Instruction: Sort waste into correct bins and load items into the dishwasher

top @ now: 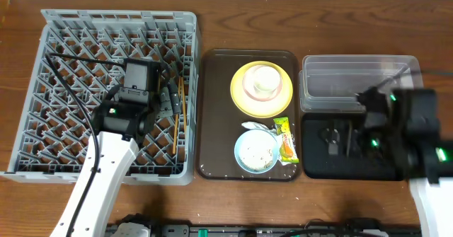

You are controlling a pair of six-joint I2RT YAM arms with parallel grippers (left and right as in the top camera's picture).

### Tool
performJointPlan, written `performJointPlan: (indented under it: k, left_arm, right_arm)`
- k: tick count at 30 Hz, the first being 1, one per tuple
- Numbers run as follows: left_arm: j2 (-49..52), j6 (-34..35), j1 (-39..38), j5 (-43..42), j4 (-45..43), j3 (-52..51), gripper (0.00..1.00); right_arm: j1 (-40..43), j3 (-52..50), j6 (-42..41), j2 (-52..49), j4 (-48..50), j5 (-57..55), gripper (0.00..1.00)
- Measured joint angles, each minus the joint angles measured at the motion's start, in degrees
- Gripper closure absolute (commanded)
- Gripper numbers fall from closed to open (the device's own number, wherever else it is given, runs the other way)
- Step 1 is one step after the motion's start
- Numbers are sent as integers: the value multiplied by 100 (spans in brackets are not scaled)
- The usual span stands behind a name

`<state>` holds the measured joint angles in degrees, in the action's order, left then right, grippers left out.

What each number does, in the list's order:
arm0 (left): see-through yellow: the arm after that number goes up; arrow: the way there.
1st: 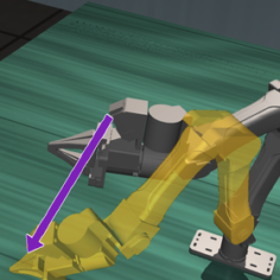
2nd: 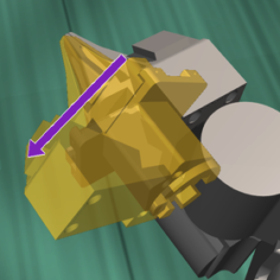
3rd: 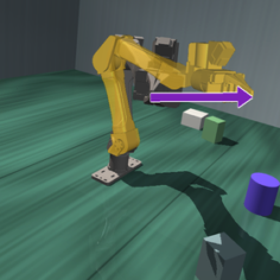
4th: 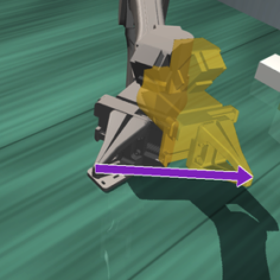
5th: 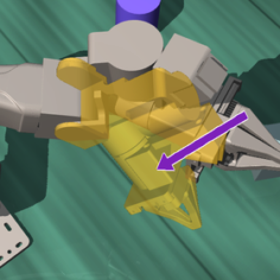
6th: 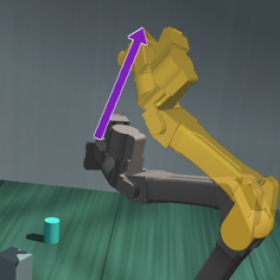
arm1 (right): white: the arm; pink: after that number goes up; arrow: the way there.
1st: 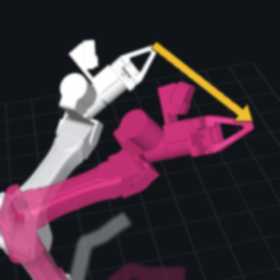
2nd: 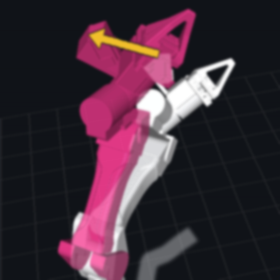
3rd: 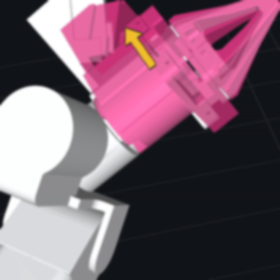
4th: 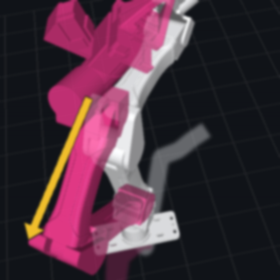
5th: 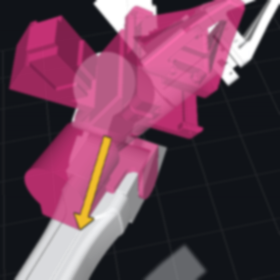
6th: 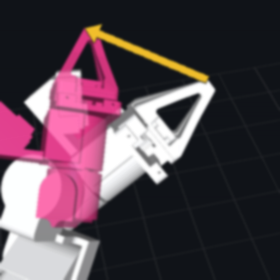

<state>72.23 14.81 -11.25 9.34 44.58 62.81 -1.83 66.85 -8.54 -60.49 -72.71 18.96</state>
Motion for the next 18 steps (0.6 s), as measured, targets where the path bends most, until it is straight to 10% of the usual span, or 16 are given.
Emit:
performJointPlan:
  k: [2, 6, 18]
  left_arm:
    - [0, 0, 0, 0, -4, 0, 7]
    - [0, 0, 0, 0, -2, 0, 7]
    - [0, 0, 0, 0, 0, -2, 7]
  right_arm:
    - [0, 2, 127, -444, 11, 125, 67]
    - [-33, -2, 127, -1154, -160, 297, 88]
    - [-2087, -1541, -870, -1458, 2013, -592, 99]
